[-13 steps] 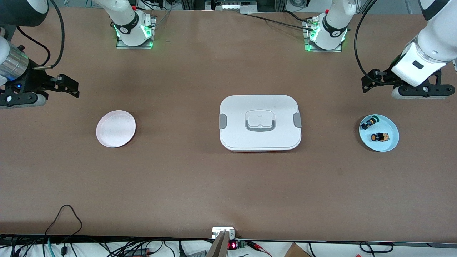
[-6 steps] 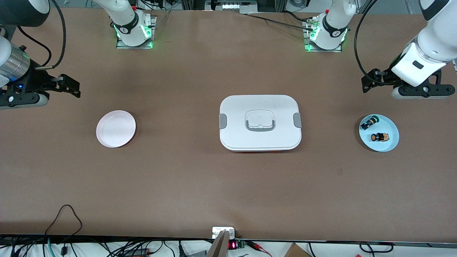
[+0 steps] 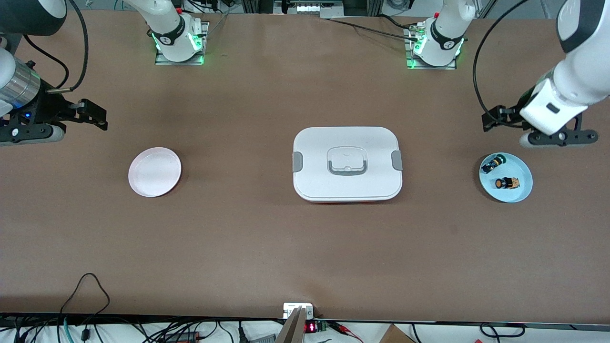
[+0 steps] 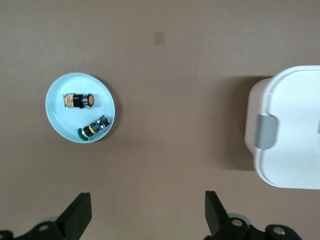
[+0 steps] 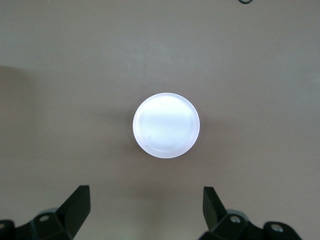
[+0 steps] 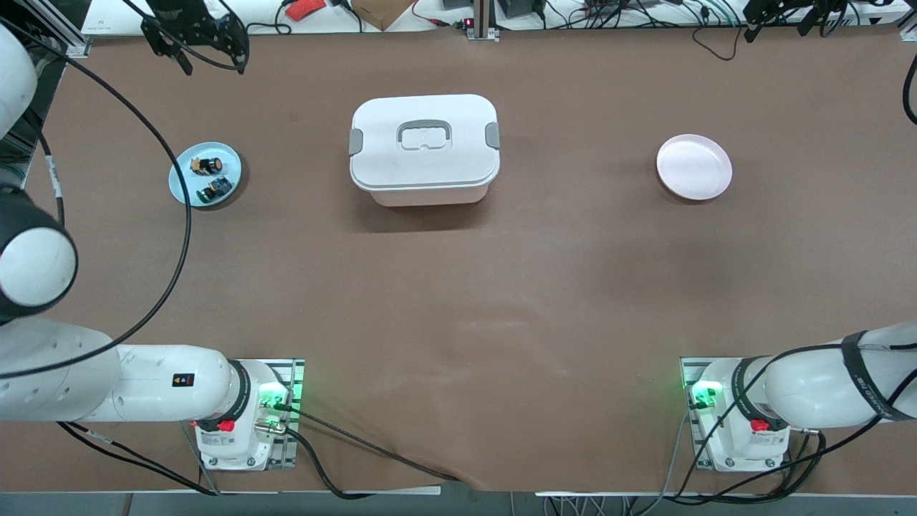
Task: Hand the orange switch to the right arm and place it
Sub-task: 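Lower the left gripper onto the orange switch in the blue dish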
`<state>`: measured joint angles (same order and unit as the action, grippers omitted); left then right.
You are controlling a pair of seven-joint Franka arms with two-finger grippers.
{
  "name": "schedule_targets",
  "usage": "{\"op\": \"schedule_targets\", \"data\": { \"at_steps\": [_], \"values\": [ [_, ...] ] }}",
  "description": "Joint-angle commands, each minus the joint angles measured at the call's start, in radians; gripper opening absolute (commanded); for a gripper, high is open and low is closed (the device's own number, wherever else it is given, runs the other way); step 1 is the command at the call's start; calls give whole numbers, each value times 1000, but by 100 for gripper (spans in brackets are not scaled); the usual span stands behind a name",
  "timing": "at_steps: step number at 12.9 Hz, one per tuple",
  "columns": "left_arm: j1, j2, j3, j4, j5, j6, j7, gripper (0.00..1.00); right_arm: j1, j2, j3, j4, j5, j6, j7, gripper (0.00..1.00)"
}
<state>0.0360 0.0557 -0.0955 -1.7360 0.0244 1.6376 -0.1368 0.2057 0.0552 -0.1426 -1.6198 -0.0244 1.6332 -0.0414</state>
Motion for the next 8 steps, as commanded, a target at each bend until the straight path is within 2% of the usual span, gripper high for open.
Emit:
{"op": "schedule_targets", "data": {
  "at_steps": [1,4,6,8],
  "values": [
    [70,108,-1,23,9,-2,3,100,0,-2,2,11,12,-13,5,100],
    [102,205,-1,12,193,39,17,100,0,-2,2,11,12,-13,5,100],
    [151,257,-6,-7,215,57,40,100,0,-2,2,11,12,-13,2,100],
    [185,291,-7,-45,215,183,101,100,0,-2,2,11,12,-13,0,100]
  ]
}}
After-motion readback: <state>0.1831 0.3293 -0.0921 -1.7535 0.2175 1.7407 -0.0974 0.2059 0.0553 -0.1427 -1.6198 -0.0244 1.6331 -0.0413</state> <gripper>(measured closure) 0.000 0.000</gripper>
